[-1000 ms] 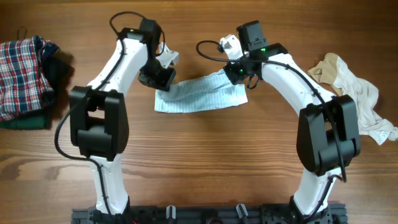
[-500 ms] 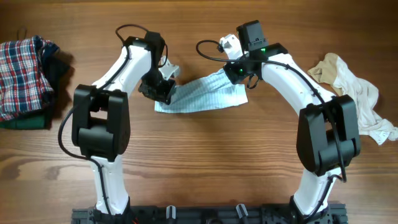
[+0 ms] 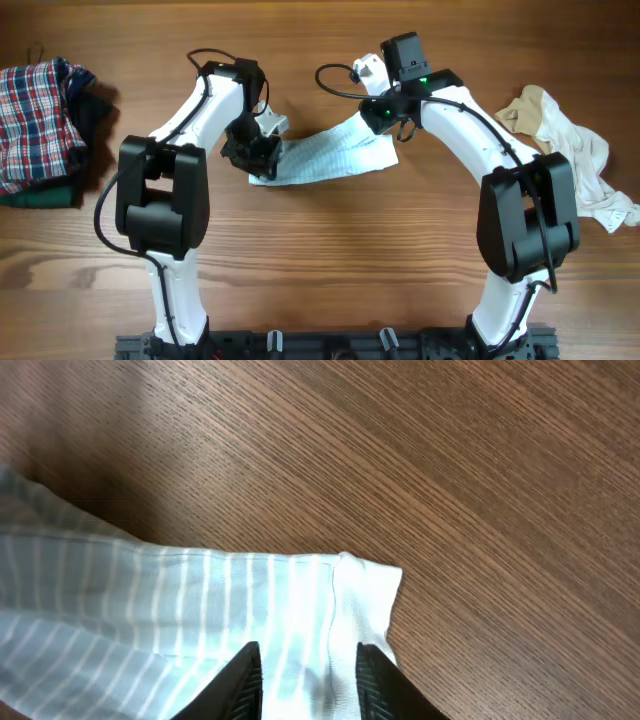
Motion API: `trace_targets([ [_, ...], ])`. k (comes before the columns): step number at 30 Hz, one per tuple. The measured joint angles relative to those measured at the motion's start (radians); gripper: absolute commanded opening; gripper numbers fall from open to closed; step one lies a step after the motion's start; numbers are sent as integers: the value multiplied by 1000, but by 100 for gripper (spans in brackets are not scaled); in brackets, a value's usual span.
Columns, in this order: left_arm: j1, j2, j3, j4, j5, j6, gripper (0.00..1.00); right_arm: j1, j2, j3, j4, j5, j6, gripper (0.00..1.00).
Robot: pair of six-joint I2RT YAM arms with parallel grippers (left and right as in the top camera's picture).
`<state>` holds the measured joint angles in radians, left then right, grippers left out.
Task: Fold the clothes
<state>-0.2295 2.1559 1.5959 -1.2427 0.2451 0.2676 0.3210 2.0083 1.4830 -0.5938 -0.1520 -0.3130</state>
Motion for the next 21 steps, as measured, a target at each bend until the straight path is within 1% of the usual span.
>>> trace_targets([
  [4,0,0,0,-11,18,3,50,0,0,0,0,3,0,33],
  [5,0,0,0,-13,29,3,46,0,0,0,3,3,0,34],
  [6,0,0,0,-16,39,4,40,0,0,0,4,3,0,35],
  [7,0,0,0,-21,47,4,31,0,0,0,4,3,0,37],
  [8,0,0,0,-29,58,6,15,0,0,0,5,3,0,37],
  [13,0,0,14,-112,86,4,13,0,0,0,26,4,0,39],
  [15,0,0,32,-120,93,4,12,0,0,0,26,4,0,42],
  [18,0,-1,50,-111,95,1,8,0,0,0,34,4,0,42],
  [20,0,-1,60,-39,98,-43,5,0,0,0,41,4,0,42],
  [21,0,-2,62,76,98,-77,4,0,0,0,44,4,0,42],
])
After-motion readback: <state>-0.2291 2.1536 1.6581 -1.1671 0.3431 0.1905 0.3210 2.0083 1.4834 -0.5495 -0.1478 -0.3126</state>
